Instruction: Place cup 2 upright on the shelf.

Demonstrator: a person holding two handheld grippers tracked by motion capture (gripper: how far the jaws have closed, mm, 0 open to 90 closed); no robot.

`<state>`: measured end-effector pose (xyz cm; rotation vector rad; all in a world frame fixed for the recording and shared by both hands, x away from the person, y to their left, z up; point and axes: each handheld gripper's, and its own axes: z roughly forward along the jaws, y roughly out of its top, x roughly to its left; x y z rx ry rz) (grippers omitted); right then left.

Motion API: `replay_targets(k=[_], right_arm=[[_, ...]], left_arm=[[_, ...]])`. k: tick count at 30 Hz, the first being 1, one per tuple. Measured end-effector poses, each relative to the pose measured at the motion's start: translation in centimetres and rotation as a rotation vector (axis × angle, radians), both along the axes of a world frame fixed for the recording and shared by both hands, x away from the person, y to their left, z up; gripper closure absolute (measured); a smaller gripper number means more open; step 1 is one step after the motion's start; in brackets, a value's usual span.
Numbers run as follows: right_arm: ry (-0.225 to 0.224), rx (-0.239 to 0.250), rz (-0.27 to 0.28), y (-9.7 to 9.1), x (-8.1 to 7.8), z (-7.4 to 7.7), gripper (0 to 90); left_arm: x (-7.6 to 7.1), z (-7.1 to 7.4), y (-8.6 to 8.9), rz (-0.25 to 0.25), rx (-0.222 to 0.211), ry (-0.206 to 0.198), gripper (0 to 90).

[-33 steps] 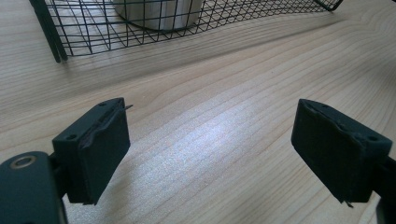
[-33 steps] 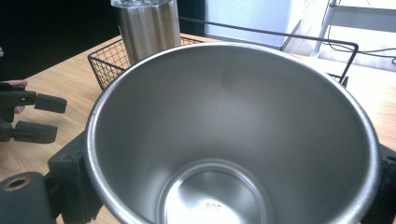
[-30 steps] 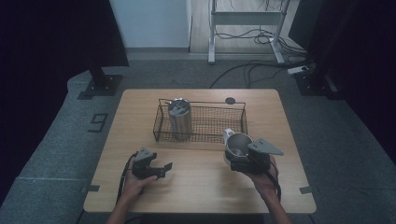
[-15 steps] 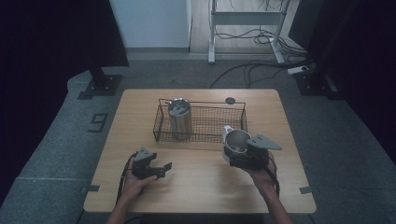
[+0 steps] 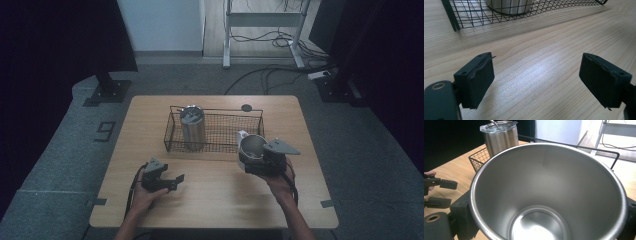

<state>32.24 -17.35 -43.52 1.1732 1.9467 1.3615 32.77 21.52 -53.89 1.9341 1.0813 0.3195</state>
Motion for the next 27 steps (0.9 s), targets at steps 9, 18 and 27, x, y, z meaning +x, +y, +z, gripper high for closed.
replay_targets(k=[9,18,27], right_arm=[[0.000,0.001,-0.008,0.0,0.7,0.5,6.8],[0.006,0.005,-0.020,-0.2,1.6,0.9,6.8],[0.006,-0.001,-0.017,0.0,2.4,1.2,6.8]], left_arm=[[0.0,0.0,-0.1,-0.003,0.004,0.002,13.1],[0.0,-0.1,-0.1,-0.002,0.005,0.005,13.2],[0.0,-0.2,-0.2,0.000,0.005,0.010,13.3]])
